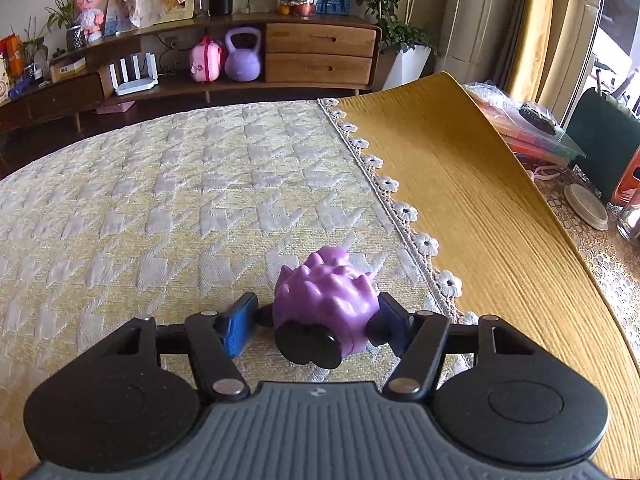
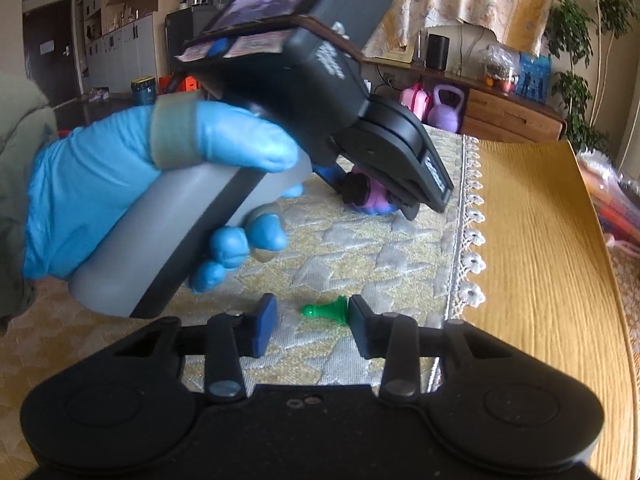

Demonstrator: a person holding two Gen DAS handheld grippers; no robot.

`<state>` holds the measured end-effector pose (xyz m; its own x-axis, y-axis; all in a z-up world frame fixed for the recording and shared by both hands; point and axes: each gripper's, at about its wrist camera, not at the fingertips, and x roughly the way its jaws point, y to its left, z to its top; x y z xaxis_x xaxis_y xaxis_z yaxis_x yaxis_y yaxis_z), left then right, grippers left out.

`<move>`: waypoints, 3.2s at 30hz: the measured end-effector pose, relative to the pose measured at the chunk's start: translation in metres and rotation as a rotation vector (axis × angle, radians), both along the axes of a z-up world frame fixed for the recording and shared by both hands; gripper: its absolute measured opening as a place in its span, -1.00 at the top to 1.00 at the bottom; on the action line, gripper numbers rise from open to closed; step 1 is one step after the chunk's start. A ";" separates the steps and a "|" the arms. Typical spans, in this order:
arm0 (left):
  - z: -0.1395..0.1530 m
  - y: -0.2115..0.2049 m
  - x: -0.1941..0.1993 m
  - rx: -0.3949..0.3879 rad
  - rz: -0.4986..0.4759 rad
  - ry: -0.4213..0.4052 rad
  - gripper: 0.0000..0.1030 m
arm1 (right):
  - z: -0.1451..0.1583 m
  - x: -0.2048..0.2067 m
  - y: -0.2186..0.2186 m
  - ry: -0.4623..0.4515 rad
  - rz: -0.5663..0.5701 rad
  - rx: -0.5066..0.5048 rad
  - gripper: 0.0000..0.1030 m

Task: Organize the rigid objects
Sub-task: 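Grasp the purple spiky toy with the left tool while the right tool grasps the green piece, then carry the purple toy and green piece over the red tin box with both tools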

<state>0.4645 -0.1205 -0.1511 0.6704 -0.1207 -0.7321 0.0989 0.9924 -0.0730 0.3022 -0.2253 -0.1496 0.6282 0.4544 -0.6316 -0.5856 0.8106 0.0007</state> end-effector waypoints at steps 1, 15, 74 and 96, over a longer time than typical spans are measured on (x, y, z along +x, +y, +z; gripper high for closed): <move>0.000 0.000 -0.001 0.002 0.004 0.000 -0.26 | 0.000 0.000 -0.001 0.002 -0.005 0.003 0.29; 0.012 0.011 -0.026 0.037 0.052 0.028 -0.25 | 0.004 0.000 -0.021 0.061 -0.134 0.085 0.53; 0.102 0.283 -0.243 -0.005 0.233 -0.008 -0.25 | 0.109 -0.099 0.194 -0.046 0.162 0.034 0.53; 0.062 0.296 -0.169 0.012 0.180 0.027 -0.25 | 0.057 -0.036 0.251 -0.021 0.234 -0.095 0.54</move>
